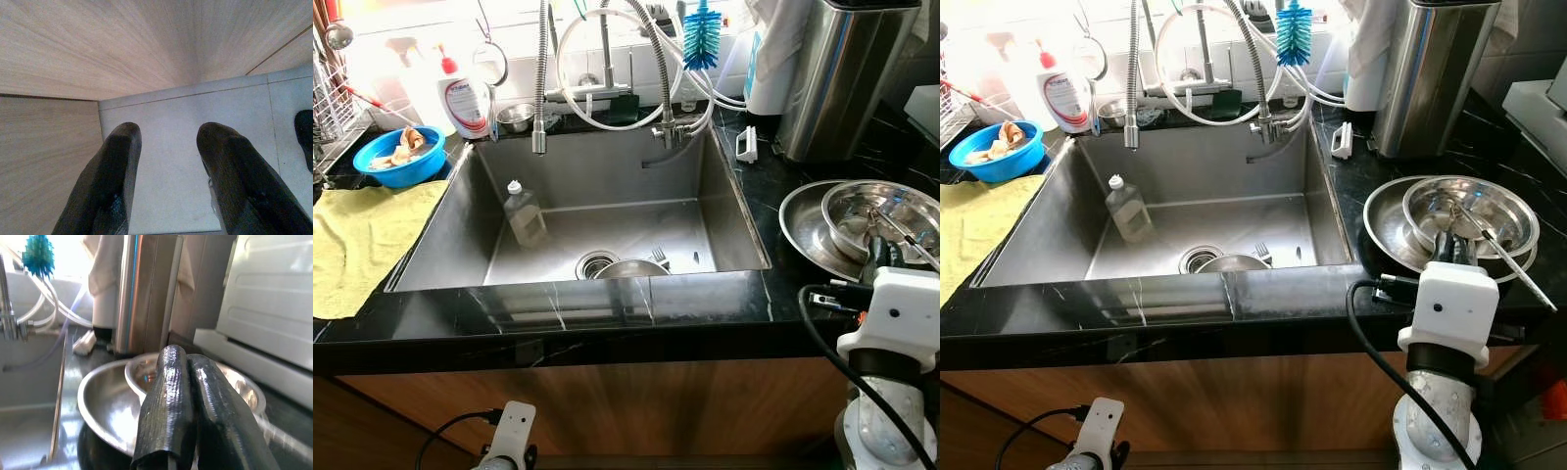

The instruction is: Kitchen organization

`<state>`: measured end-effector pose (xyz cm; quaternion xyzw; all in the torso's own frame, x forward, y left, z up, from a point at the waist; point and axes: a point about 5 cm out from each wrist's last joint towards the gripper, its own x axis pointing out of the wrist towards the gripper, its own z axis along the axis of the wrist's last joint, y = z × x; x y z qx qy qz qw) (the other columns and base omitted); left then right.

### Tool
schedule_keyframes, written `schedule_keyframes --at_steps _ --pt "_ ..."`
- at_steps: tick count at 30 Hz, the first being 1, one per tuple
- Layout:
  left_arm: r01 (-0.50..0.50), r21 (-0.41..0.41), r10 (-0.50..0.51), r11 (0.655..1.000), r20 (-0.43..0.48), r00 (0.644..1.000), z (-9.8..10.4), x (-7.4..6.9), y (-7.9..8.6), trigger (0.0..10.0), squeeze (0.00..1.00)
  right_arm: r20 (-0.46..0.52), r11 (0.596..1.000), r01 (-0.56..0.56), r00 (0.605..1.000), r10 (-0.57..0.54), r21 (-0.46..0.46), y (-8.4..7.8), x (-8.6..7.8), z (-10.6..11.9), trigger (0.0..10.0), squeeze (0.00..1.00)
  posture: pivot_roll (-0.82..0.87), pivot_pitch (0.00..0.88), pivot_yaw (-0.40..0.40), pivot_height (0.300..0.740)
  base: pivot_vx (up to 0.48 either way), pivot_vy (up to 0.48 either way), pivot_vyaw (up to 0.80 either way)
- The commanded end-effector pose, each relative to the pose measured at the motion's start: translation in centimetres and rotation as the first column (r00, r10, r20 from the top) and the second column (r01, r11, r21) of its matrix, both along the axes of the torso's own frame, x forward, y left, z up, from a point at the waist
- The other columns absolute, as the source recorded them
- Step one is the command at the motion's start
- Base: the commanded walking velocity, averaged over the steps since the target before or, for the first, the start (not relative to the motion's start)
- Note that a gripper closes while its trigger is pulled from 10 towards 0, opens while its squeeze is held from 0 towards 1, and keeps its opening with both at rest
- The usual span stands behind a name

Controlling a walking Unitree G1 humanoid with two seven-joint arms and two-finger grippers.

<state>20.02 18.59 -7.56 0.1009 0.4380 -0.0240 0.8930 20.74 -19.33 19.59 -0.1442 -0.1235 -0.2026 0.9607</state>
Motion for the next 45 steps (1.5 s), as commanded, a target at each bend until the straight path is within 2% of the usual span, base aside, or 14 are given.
schedule_keyframes --at_steps 1,3,4,5,6,14,20,28,34,35,41,42,45 --pt "0.01 0.014 -0.009 1.0 -0.018 1.0 -0.2 -0.4 0.3 10.0 0.0 -0.002 1.0 -0.003 1.0 0.003 0.014 0.0 0.2 0.0 0.0 0.0 -0.23 0.0 0.086 0.74 0.0 0.0 0.0" --pt "0.009 0.014 -0.009 1.0 -0.018 1.0 -0.2 -0.4 0.3 10.0 0.0 -0.001 1.0 -0.003 1.0 0.003 0.015 0.0 0.2 0.0 0.0 0.0 -0.22 0.0 0.085 0.74 0.0 0.0 0.0" --pt "0.009 0.014 -0.009 1.0 -0.017 1.0 -0.2 -0.4 0.3 10.0 0.0 -0.001 1.0 -0.002 1.0 0.002 0.015 0.0 0.2 0.0 8.2 0.0 -0.22 0.0 0.085 0.74 0.0 0.0 0.0" --pt "0.009 0.014 -0.009 1.0 -0.017 1.0 -0.2 -0.4 0.3 10.0 0.0 -0.001 1.0 -0.002 1.0 0.002 0.015 0.0 0.2 0.0 8.2 0.0 -0.22 0.0 0.085 0.74 0.0 0.0 0.0" --pt "0.01 0.014 -0.01 1.0 -0.017 1.0 -0.2 -0.4 0.3 10.0 0.0 -0.002 1.0 -0.001 1.0 0.001 0.016 0.0 0.3 0.0 10.0 0.0 -0.22 0.0 0.085 0.74 0.0 0.0 0.0" --pt "0.013 0.016 -0.013 1.0 -0.017 1.0 -0.2 -0.4 0.3 10.0 0.0 -0.004 1.0 -0.008 1.0 0.008 0.018 0.0 0.4 0.0 10.0 0.0 -0.22 0.0 0.085 0.74 0.0 0.0 0.0" --pt "0.012 0.017 -0.011 1.0 -0.016 1.0 -0.2 -0.4 0.3 10.0 0.0 0.06 0.999 -0.05 0.997 0.049 0.01 0.5 0.7 1.1 10.0 0.0 -0.23 0.0 0.085 0.74 0.0 0.0 0.0" --pt "0.01 0.019 -0.01 1.0 -0.014 1.0 -0.2 -0.4 0.3 10.0 0.0 0.069 0.996 -0.093 0.993 0.092 0.013 1.1 1.1 1.4 10.0 0.0 -0.22 0.0 0.083 0.74 0.0 0.0 0.0" --pt "0.007 0.021 -0.007 1.0 -0.009 1.0 -0.2 -0.4 0.3 10.0 0.0 0.142 0.989 -0.146 0.979 0.146 -0.011 1.7 1.7 3.5 10.0 0.0 -0.22 0.0 0.083 0.74 0.0 0.0 0.0" --pt "0.007 0.021 -0.007 1.0 -0.009 1.0 -0.2 -0.4 0.3 10.0 0.0 0.15 0.98 -0.194 0.969 0.197 -0.032 2.1 2.0 4.0 10.0 0.0 -0.22 0.0 0.083 0.74 0.0 0.0 0.0" --pt "0.006 0.022 -0.006 1.0 -0.007 1.0 -0.2 -0.4 0.3 10.0 0.0 0.126 0.944 -0.323 0.936 0.329 -0.066 3.3 2.7 4.5 10.0 0.0 -0.22 0.0 0.083 0.74 0.0 0.0 0.0" --pt "0.006 0.023 -0.006 1.0 -0.006 1.0 -0.2 -0.4 0.3 10.0 0.0 0.103 0.923 -0.381 0.917 0.385 -0.059 3.7 3.0 4.4 10.0 0.0 -0.23 0.0 0.084 0.74 0.0 0.0 0.0" --pt "0.007 0.023 -0.007 1.0 -0.006 1.0 -0.2 -0.4 0.3 10.0 0.0 0.033 0.884 -0.465 0.884 0.466 -0.049 4.3 3.7 3.6 10.0 0.0 -0.23 0.0 0.084 0.74 0.0 0.0 0.0"
